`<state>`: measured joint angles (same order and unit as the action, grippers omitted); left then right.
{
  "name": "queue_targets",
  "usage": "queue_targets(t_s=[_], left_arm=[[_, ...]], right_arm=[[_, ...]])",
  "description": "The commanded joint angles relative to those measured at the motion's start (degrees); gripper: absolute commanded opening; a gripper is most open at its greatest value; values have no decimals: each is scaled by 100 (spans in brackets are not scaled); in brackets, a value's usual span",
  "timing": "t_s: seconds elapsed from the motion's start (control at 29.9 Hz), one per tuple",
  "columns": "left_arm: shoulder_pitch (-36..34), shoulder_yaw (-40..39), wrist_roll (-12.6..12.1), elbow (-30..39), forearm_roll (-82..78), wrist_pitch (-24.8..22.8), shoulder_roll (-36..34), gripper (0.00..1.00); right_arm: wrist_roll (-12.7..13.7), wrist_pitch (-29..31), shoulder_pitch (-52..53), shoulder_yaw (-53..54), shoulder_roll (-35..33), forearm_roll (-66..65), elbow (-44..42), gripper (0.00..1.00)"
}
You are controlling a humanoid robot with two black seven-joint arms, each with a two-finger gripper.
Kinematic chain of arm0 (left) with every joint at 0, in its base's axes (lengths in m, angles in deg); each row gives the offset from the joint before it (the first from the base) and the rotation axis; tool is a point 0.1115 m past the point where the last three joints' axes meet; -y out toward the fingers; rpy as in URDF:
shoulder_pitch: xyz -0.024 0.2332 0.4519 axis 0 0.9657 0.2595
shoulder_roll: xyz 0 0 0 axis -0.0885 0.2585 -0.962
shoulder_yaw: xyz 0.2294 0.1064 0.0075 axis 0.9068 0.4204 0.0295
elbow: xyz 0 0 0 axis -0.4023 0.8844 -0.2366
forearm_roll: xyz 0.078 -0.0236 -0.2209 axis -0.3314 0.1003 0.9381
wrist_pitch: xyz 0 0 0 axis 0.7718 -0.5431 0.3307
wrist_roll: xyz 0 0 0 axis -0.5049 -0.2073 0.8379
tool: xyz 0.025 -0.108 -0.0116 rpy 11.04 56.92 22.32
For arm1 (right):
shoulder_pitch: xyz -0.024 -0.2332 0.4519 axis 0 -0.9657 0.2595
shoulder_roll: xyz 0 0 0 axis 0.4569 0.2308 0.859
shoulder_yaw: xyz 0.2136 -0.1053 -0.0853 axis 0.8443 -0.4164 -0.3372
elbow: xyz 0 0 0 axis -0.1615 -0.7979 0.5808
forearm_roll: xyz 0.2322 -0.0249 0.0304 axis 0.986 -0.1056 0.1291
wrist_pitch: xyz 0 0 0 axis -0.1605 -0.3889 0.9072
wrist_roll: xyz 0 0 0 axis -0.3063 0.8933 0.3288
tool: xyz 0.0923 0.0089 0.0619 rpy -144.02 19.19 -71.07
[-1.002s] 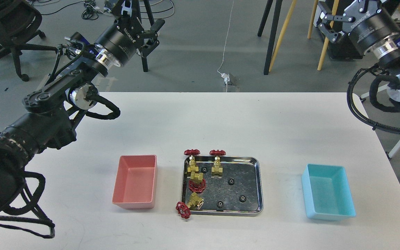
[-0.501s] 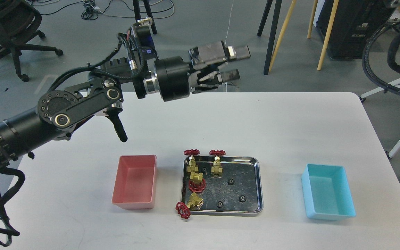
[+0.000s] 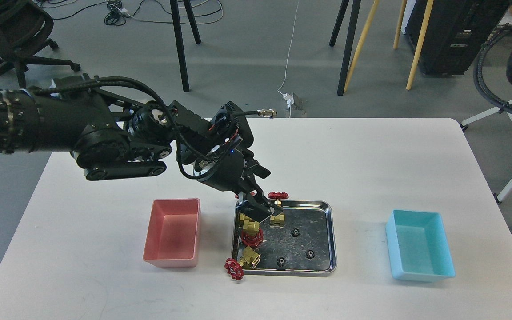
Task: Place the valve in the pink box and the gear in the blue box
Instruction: 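Lower the left gripper and grasp the brass valve with red handwheel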
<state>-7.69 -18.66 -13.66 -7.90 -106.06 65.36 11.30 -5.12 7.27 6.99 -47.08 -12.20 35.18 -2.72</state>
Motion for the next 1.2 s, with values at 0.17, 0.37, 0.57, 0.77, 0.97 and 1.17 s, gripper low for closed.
queue_targets(t_s=[0.17,0.37,0.57,0.77,0.97,1.17], left_arm=[[-126,487,-1,498,-251,358,-224,100],[93,804,-1,95,-480,367,-146,100],[682,804,-1,-671,-497,384,258,100],[902,804,-1,-856,-497,384,443,100],[1166,795,-1,-1154,-497,445,619,99],[1421,760,-1,-1269,-489,613,733,95]], right_arm=[[1,0,-160,2,-49,-1,-126,100],[1,0,-195,20,-31,-1,-126,100],[1,0,-204,20,22,-1,-126,100],[-8,0,-292,20,-5,-1,-126,100],[-8,0,-397,20,4,-1,-126,100],[-17,0,-441,20,-13,-1,-135,100]])
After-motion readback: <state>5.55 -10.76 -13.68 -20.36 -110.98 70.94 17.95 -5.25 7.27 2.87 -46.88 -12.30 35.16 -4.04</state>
